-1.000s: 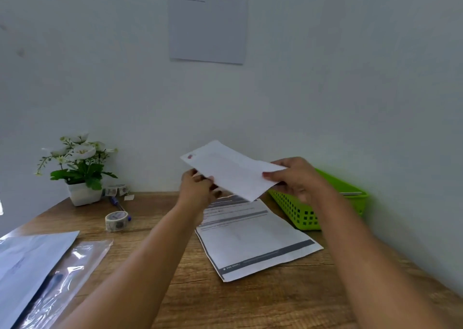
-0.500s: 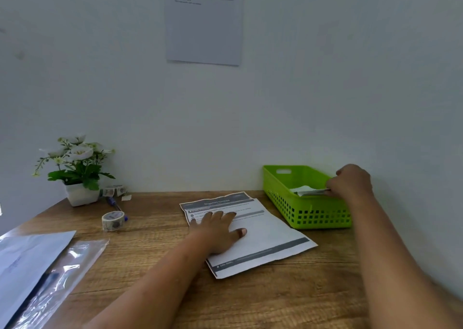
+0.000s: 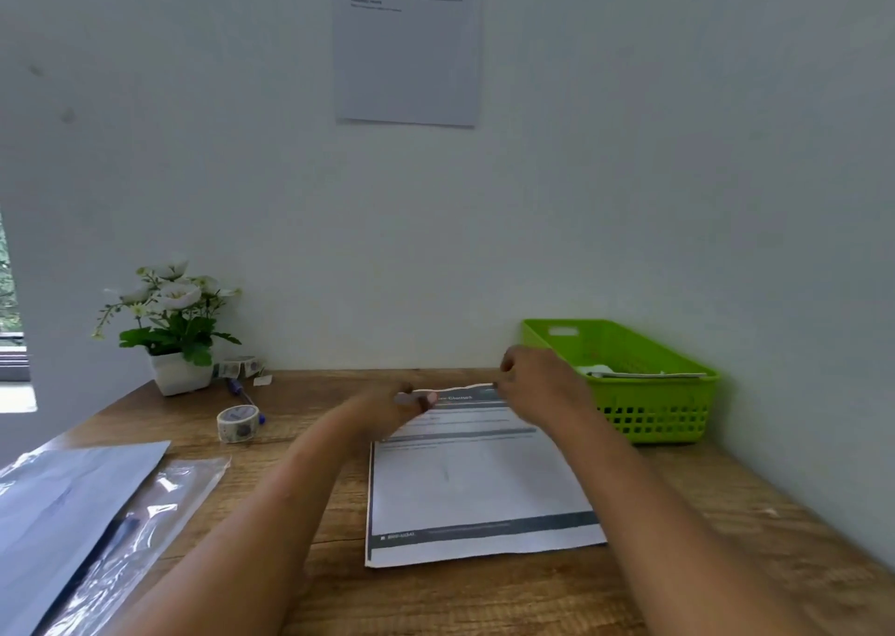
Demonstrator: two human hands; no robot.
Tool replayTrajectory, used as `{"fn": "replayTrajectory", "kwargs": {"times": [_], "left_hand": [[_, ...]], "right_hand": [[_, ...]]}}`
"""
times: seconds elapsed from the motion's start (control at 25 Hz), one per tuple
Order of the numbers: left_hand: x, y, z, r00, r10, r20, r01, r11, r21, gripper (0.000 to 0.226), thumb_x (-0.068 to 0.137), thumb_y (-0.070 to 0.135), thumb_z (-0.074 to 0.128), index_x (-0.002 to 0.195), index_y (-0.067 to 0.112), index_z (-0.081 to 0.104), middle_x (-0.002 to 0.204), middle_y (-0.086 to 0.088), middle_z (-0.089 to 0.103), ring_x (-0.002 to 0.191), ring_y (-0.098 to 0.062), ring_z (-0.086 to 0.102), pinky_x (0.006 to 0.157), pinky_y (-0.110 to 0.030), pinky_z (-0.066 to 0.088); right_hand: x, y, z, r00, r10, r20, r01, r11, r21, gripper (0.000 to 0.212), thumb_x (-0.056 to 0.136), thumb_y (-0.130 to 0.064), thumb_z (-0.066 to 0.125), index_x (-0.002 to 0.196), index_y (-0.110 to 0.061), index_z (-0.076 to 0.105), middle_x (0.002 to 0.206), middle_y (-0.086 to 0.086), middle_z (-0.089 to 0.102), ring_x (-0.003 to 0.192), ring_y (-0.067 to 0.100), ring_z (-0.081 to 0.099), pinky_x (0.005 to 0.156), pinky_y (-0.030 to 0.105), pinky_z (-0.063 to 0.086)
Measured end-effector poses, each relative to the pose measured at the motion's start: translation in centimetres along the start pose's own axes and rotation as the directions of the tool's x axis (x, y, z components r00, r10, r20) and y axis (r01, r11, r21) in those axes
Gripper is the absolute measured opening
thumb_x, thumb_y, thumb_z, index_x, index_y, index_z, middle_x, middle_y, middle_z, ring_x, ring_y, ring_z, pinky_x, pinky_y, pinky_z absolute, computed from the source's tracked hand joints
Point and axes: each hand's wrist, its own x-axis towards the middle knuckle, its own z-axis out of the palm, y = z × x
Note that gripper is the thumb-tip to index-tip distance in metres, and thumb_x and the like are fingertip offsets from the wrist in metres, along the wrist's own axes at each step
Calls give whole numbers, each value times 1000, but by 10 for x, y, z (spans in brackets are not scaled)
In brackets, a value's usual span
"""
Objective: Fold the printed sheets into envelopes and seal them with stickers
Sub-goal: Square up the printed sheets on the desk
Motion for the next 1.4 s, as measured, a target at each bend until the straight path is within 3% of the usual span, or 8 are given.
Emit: {"fn": "replayTrajectory", "kwargs": {"times": [0.28,0.48,0.64,0.8,1.08,1.2,1.28,1.4], "left_hand": [[15,-27,14,972,-160,-169,160,987,-15,76,78,51,66,142,31,31,134,-5,55,122,-29,50,107,-51,35],[10,-19,12,944,-113,-310,-83,829,-553,49,84,-4,63,124,25,56,100,-1,61,91,-14,60,78,-29,55],[10,-14,-1,921,8,-390,-283,703,-653,48,81,-20,51,88,25,67,101,-8,63,87,-16,61,70,-19,53],[1,-7,-4,914,-2,-406,-276,731,-624,44,79,-22,45,70,15,65,86,3,62,78,-4,54,54,-3,43],[-7,-2,-7,936,7,-351,-253,707,-661,35,82,-17,49,68,13,63,85,-1,60,83,-13,55,62,-10,44],[-4,-4,-2,892,110,-439,-195,969,-153,18,82,20,69,81,37,70,117,6,51,116,-17,43,94,-32,38],[-4,-1,0,851,169,-498,-154,985,72,11,82,32,70,91,37,72,133,9,47,129,-16,37,104,-38,31],[-2,-6,-5,851,132,-508,-275,936,-218,6,83,19,70,83,25,71,95,1,70,100,-19,61,81,-26,46]], "right_hand": [[-1,-1,44,927,38,373,-41,999,0,74,85,-53,58,147,-27,28,155,11,21,140,27,30,113,34,29],[6,5,47,970,-33,241,-1,990,141,78,81,-43,67,146,-25,29,153,10,24,139,29,29,114,36,28],[4,3,38,982,-189,22,188,982,11,65,85,-40,63,143,-32,35,154,0,25,140,25,20,114,38,22],[0,-3,29,956,-245,-159,234,968,-85,28,87,-31,60,115,-35,62,131,-11,56,125,16,45,105,38,22],[1,-7,38,934,-352,-70,332,921,-202,34,95,-22,47,126,-35,54,124,-9,63,118,17,55,111,43,14],[1,-11,42,912,-405,-71,377,893,-247,40,95,-12,39,121,-36,57,114,-4,69,108,17,61,110,41,17],[0,-14,39,897,-433,-87,406,886,-223,46,94,-7,38,128,-35,54,114,-2,69,108,19,62,108,39,25],[0,-5,29,901,-420,-107,399,900,-175,47,93,-5,41,130,-31,54,117,1,67,107,22,61,90,32,41]]}}
